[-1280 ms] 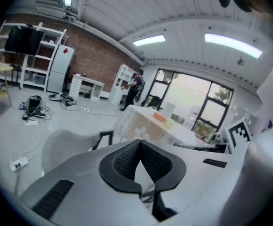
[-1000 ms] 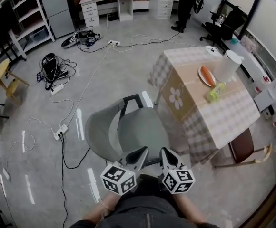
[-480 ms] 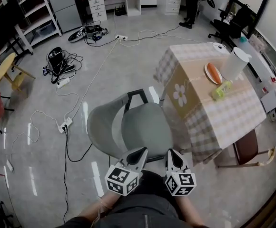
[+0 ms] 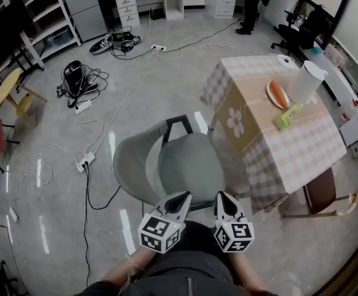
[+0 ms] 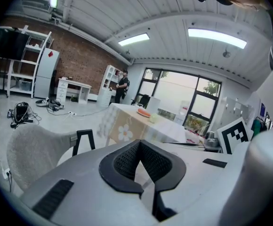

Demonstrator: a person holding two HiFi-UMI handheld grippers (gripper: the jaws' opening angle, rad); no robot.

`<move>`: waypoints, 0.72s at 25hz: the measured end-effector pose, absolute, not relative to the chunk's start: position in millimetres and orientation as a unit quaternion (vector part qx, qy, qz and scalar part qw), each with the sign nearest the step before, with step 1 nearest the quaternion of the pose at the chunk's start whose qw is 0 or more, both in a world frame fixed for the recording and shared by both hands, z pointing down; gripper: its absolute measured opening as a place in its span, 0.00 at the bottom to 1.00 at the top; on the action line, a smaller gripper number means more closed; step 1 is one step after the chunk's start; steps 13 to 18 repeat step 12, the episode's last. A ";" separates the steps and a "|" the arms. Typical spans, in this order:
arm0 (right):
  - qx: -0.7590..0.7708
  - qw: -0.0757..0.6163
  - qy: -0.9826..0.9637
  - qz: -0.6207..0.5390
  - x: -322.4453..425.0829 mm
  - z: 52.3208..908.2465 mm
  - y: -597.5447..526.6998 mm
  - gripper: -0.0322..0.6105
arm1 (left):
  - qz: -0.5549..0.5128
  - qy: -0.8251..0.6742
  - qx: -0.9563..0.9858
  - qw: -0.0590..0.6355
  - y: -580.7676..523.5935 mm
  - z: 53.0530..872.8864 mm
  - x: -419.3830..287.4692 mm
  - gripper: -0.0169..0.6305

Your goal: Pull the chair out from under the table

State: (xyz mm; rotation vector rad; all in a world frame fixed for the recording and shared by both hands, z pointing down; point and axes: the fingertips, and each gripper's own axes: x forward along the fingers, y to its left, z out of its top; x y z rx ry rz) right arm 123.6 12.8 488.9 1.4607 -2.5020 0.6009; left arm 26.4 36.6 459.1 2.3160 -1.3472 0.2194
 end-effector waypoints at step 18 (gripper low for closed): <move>0.483 0.101 -0.844 0.209 127.9 492.0 3.8 0.07 | 0.089 -0.494 0.837 0.221 32.2 461.0 31.2 0.04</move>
